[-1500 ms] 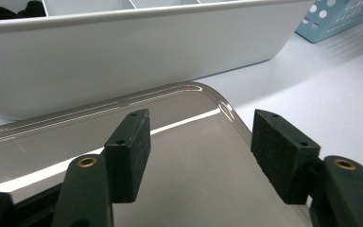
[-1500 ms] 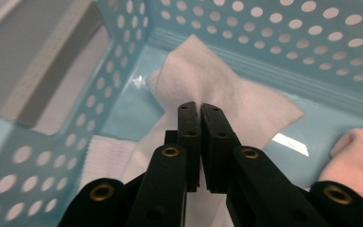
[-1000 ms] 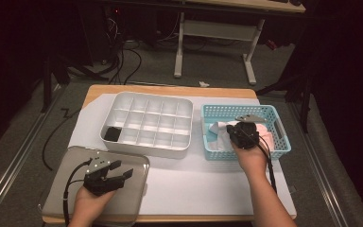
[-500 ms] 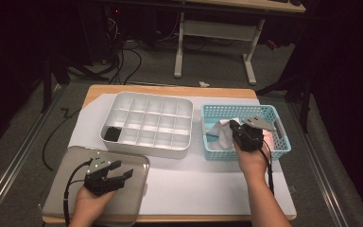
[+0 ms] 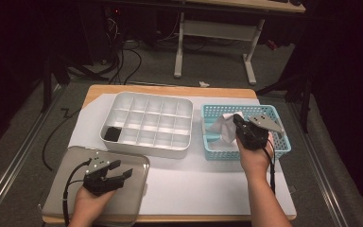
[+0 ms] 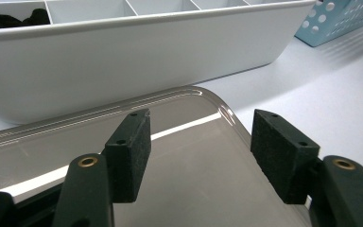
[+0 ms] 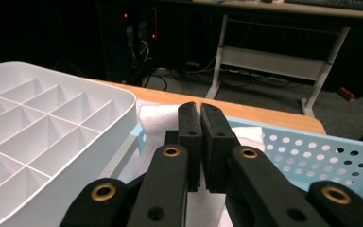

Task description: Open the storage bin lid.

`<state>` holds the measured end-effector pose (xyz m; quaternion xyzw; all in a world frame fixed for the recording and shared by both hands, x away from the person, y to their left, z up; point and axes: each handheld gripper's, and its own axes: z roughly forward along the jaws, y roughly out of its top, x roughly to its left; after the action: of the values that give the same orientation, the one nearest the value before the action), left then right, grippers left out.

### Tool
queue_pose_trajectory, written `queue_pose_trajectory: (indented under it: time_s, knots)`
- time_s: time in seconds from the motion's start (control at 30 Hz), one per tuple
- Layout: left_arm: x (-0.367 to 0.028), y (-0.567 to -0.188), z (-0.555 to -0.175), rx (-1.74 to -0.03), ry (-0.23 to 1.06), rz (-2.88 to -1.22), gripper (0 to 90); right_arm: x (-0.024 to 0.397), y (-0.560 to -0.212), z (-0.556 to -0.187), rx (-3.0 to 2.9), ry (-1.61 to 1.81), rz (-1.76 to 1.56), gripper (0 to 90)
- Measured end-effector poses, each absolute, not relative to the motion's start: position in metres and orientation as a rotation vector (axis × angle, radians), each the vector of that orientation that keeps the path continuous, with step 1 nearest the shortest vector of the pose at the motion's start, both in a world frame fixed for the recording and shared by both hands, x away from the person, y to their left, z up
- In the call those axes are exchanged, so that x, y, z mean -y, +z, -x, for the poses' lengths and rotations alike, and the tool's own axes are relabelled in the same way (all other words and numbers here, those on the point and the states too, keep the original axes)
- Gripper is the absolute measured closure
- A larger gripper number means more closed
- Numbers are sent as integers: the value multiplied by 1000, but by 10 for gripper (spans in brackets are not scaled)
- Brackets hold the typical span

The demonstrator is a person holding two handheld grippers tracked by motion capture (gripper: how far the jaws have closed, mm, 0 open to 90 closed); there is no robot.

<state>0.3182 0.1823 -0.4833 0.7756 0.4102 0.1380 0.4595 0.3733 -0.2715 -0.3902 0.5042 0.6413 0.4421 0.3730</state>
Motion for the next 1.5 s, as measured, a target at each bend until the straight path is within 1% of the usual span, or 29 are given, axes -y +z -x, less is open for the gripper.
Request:
queue_pose_trajectory:
  time_s: [0.37, 0.6, 0.83, 1.07, 1.27, 1.5]
  knots:
    - [-182, -483, -318, -1001, 344, -1904, 391, 273, -380, -365, -1599, 1160, -1270, 876]
    - [-181, -484, -318, -998, 342, -1900, 392, 273, -368, -352, -1577, 1177, -1235, 876]
    - [-180, -484, -317, -993, 343, -1893, 394, 272, -355, -335, -1561, 1200, -1195, 876]
    - [-180, -484, -316, -992, 346, -1892, 394, 267, -349, -315, -1559, 1252, -1150, 876]
    - [-180, -483, -316, -992, 348, -1885, 395, 257, -347, -296, -1565, 1332, -1121, 876]
    - [-179, -483, -316, -993, 346, -1875, 399, 243, -354, -277, -1599, 1397, -1082, 876]
